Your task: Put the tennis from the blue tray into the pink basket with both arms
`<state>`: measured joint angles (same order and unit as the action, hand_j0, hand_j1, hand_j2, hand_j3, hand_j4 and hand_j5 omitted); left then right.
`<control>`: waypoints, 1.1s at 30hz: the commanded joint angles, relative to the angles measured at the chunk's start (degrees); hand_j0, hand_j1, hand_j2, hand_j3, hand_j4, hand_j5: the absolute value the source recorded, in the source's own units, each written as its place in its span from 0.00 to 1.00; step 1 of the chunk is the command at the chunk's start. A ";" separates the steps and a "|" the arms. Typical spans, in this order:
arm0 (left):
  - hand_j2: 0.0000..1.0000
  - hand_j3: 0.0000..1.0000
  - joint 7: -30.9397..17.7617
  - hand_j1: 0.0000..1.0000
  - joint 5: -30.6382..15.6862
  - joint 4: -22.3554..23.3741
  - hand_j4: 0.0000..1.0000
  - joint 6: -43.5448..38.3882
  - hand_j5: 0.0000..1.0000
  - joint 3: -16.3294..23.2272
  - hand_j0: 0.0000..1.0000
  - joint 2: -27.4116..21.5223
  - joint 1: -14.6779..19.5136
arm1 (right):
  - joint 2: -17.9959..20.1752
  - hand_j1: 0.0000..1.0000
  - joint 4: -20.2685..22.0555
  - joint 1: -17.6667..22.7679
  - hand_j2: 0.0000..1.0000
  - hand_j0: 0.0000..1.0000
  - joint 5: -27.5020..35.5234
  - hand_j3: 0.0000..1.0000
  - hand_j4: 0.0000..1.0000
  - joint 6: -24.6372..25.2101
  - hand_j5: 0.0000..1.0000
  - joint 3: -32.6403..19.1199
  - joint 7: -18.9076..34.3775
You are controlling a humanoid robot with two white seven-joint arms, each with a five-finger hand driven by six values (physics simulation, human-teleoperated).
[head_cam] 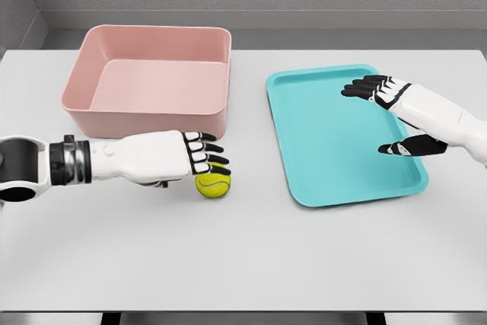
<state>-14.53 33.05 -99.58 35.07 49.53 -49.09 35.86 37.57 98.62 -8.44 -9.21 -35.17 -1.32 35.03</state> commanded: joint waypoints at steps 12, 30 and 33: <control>1.00 1.00 -0.76 1.00 -0.36 2.46 1.00 -0.07 1.00 2.15 1.00 3.30 2.02 | 0.04 1.00 -0.44 0.00 1.00 1.00 0.51 1.00 1.00 0.17 1.00 -0.09 -0.03; 1.00 1.00 -1.47 1.00 0.08 5.09 1.00 -0.07 1.00 3.91 1.00 6.20 3.08 | 0.04 1.00 -0.62 0.00 1.00 1.00 0.51 1.00 1.00 0.17 1.00 -0.09 -0.03; 1.00 1.00 -1.47 1.00 0.08 5.53 1.00 -0.07 1.00 4.26 1.00 6.20 3.16 | 0.13 1.00 -0.62 0.09 1.00 1.00 0.51 1.00 1.00 0.17 1.00 -0.09 -0.03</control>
<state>-16.01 33.46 -94.35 35.07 53.60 -42.95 39.02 37.60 98.00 -8.35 -9.14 -35.17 -1.40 35.03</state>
